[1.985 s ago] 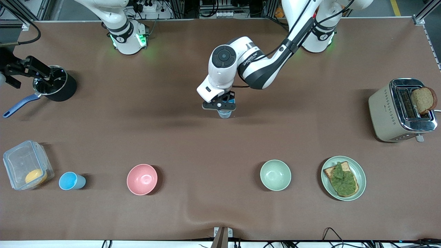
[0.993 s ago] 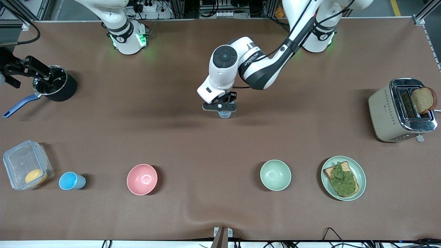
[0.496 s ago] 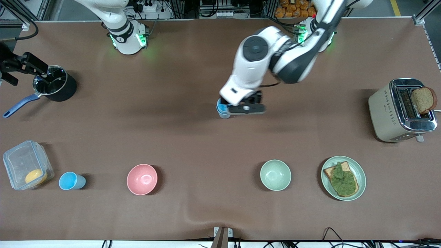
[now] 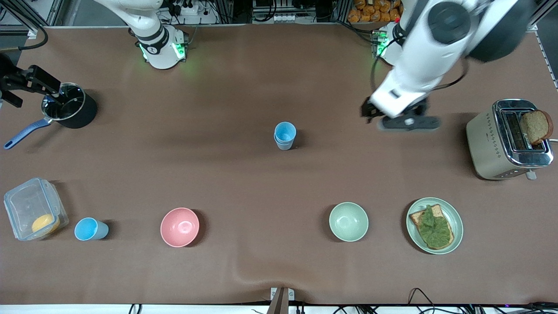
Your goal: Stack blue cups with both arms
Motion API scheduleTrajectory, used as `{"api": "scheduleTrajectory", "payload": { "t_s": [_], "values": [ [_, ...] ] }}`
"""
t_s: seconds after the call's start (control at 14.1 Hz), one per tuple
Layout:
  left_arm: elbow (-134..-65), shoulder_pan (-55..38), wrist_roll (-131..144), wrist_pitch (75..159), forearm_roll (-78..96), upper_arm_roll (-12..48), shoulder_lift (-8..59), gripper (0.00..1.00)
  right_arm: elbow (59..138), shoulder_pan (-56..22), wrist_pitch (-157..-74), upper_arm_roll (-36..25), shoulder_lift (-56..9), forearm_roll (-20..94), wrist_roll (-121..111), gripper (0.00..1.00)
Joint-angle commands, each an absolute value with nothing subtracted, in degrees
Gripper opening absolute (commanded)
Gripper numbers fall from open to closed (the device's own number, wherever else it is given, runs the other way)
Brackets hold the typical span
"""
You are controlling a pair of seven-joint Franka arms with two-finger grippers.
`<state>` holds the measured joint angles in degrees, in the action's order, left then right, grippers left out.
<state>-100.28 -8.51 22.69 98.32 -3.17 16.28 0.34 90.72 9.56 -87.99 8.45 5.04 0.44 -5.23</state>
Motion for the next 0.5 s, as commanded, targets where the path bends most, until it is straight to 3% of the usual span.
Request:
{"api": "scheduleTrajectory", "payload": {
  "t_s": [0.0, 0.43],
  "values": [
    [-102.3, -4.5, 19.4, 96.3, -2.9, 16.5, -4.3, 1.0, 91.8, 9.8, -87.1, 8.8, 6.7, 0.4, -5.1, 1.0],
    [-99.8, -3.1, 9.1, 90.4, -2.4, 7.9, -6.9, 1.0, 91.7, 9.8, -86.9, 8.6, 7.0, 0.4, -5.0, 1.0]
  ]
}}
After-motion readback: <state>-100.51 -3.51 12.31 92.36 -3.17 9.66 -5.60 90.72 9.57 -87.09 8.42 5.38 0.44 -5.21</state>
